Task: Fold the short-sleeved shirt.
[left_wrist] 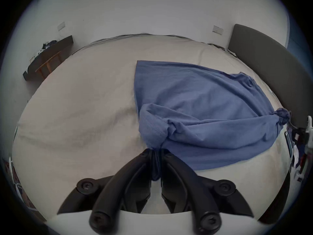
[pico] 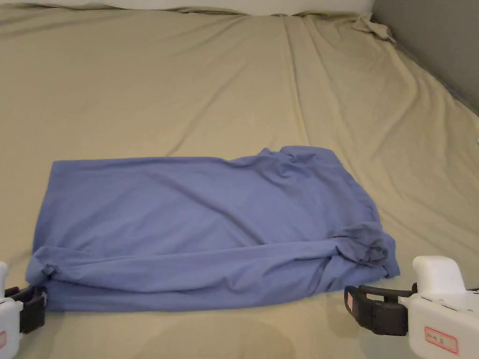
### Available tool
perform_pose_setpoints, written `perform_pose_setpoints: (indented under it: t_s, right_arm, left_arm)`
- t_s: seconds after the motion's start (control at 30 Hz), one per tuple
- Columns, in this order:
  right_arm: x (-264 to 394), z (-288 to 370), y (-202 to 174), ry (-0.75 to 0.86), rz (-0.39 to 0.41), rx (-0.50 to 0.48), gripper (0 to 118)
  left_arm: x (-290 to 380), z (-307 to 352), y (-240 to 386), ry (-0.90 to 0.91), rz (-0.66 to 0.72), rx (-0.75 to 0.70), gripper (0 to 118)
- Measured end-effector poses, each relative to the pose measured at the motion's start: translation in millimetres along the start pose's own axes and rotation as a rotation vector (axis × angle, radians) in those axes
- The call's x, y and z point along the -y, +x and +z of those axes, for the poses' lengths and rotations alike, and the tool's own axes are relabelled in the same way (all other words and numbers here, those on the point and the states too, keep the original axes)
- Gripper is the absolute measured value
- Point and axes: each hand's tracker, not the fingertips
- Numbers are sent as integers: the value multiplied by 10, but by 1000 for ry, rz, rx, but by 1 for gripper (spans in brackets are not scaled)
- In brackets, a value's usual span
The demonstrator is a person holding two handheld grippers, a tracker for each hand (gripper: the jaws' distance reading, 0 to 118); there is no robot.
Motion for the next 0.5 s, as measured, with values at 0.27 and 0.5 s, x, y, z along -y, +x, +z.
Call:
perform_pose_setpoints:
  t_s: [0.27, 0.5]
  right_arm:
    - [-290, -730, 537, -61, -103, 32, 74]
    - [-331, -686, 417, -51, -53, -25, 14]
  left_arm:
    - [-12, -64, 53, -38, -10, -17, 8]
    - [-61, -49, 101, -58, -4, -11, 8]
